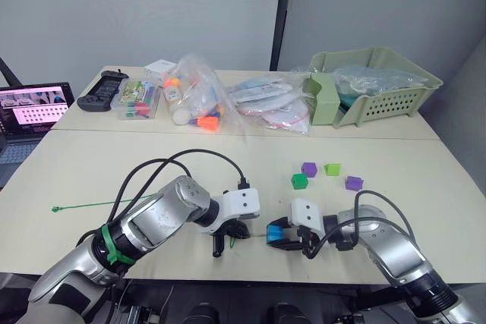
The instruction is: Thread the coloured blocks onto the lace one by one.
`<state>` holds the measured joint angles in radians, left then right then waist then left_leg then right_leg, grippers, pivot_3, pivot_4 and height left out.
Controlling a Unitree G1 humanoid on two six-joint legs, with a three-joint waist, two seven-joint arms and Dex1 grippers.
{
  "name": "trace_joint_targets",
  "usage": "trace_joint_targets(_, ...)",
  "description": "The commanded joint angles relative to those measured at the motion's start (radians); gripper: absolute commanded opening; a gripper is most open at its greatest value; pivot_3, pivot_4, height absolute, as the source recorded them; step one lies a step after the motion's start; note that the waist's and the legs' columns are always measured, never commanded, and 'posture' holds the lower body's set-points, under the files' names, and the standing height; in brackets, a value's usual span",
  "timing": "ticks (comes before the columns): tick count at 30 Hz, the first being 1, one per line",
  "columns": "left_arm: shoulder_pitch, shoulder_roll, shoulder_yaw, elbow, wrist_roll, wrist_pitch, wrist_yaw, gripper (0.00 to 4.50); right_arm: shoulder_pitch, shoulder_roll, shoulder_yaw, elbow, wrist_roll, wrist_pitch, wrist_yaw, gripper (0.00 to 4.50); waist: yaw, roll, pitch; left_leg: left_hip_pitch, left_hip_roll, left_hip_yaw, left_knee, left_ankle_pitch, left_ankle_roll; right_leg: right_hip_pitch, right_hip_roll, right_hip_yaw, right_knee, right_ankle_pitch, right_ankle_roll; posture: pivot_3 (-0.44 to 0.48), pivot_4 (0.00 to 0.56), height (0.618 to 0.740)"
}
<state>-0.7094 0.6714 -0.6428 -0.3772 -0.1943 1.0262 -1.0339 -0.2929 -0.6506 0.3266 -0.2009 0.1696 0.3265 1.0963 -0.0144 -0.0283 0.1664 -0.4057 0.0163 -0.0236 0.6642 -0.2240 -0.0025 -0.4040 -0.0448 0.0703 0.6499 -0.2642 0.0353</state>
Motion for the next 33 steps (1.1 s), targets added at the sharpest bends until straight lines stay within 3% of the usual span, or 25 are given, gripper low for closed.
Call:
trace_joint_targets(1, -0.028, -0.016, -0.002, -0.013, 0.006, 0.002, 0.013, 0.0, -0.005, 0.002, 0.01, -0.047, -0.005, 0.007, -0.002, 1.37, 0.0, 0.0, 0.0, 0.0, 0.0, 0.0, 0.0, 0.0, 0.0, 0.0, 0.0, 0.0, 0.0, 0.0, 0.0, 0.0, 0.15, 0.74)
trace_joint_targets(14, -0.044, -0.029, 0.003, -0.009, 0.004, 0.002, 0.019, 0.0, 0.007, -0.008, 0.029, -0.065, -0.009, 0.014, -0.007, 1.37, 0.001, 0.0, 0.0, 0.0, 0.0, 0.0, 0.001, 0.0, 0.0, 0.0, 0.0, 0.0, 0.0, 0.0, 0.0, 0.0, 0.15, 0.74)
trace_joint_targets(20, -0.029, -0.117, 0.006, 0.03, -0.016, 0.006, 0.051, 0.0, -0.015, 0.019, 0.028, -0.065, 0.003, 0.039, -0.026, 1.37, 0.002, 0.0, 0.0, 0.0, 0.0, 0.0, 0.001, 0.0, 0.0, 0.0, 0.0, 0.0, 0.0, 0.0, 0.0, 0.0, 0.15, 0.74)
trace_joint_targets(33, -0.01, 0.011, 0.025, 0.052, -0.001, -0.054, 0.003, 0.0, 0.019, -0.03, -0.004, 0.03, -0.01, -0.045, -0.003, 1.37, 0.0, 0.0, 0.0, 0.0, 0.0, 0.0, 0.002, 0.0, 0.0, 0.0, 0.0, 0.0, 0.002, 0.0, 0.0, 0.0, 0.15, 0.74)
